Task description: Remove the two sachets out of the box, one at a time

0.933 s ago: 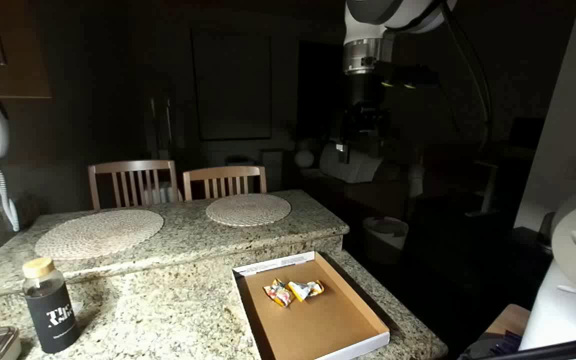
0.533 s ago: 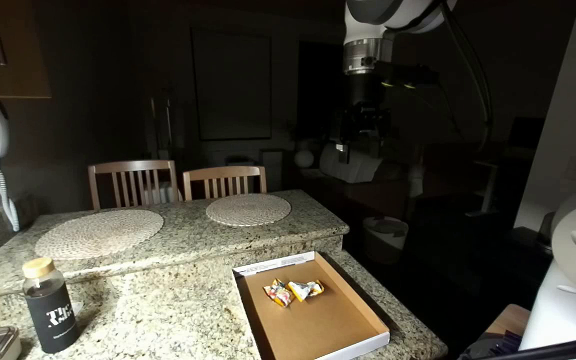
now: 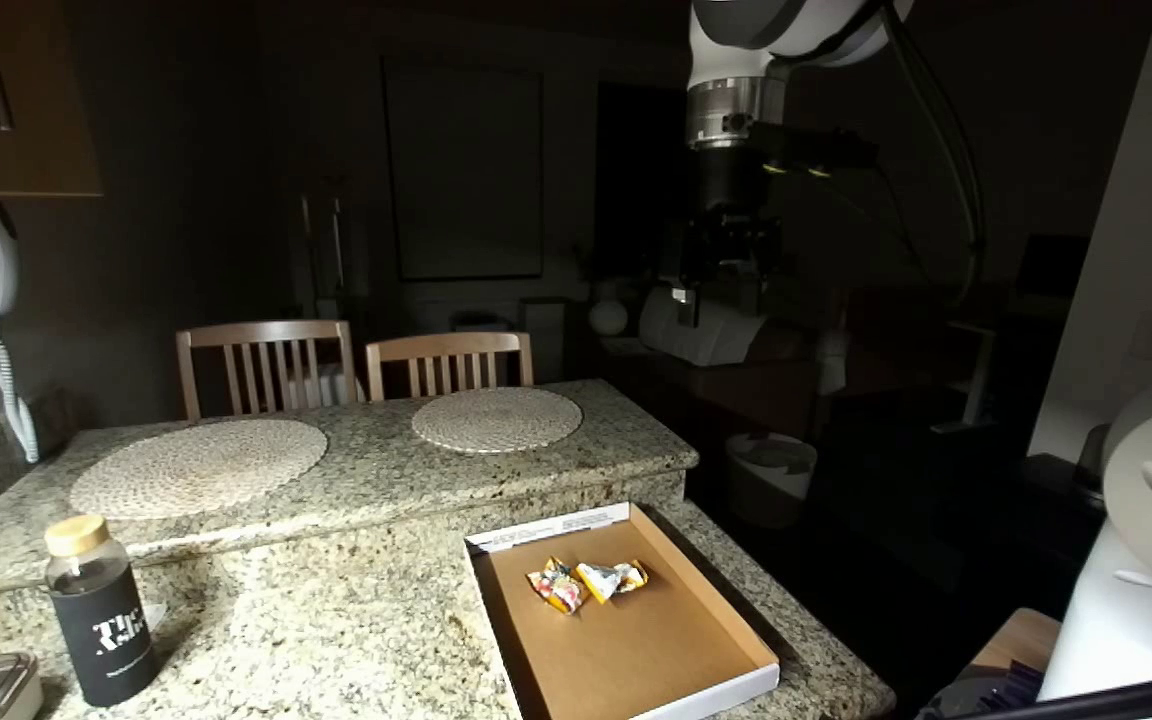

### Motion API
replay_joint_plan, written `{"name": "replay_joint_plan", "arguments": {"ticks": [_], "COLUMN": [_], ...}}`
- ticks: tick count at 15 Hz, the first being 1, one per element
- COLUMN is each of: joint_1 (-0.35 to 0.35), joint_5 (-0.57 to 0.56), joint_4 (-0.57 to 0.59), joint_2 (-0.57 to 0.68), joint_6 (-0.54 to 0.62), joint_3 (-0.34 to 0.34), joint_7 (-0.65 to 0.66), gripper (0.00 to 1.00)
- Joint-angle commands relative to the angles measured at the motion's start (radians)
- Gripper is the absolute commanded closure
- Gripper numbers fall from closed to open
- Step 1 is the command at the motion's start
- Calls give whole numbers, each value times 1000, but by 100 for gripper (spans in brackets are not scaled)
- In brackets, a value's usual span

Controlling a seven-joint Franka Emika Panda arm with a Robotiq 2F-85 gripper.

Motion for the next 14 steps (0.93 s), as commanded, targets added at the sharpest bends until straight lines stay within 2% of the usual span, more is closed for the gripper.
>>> {"name": "replay_joint_plan", "arguments": {"ticks": [1, 5, 9, 14], "joint_1": [-1, -1, 15, 35], "joint_5": [1, 1, 34, 133], "joint_4": [2, 2, 12, -38], "joint_2": [0, 0, 62, 123], "joint_6": [-2, -2, 50, 315], "joint_3": [1, 1, 2, 13], "joint_7": [-1, -1, -1, 24], "gripper": [0, 0, 0, 0]}}
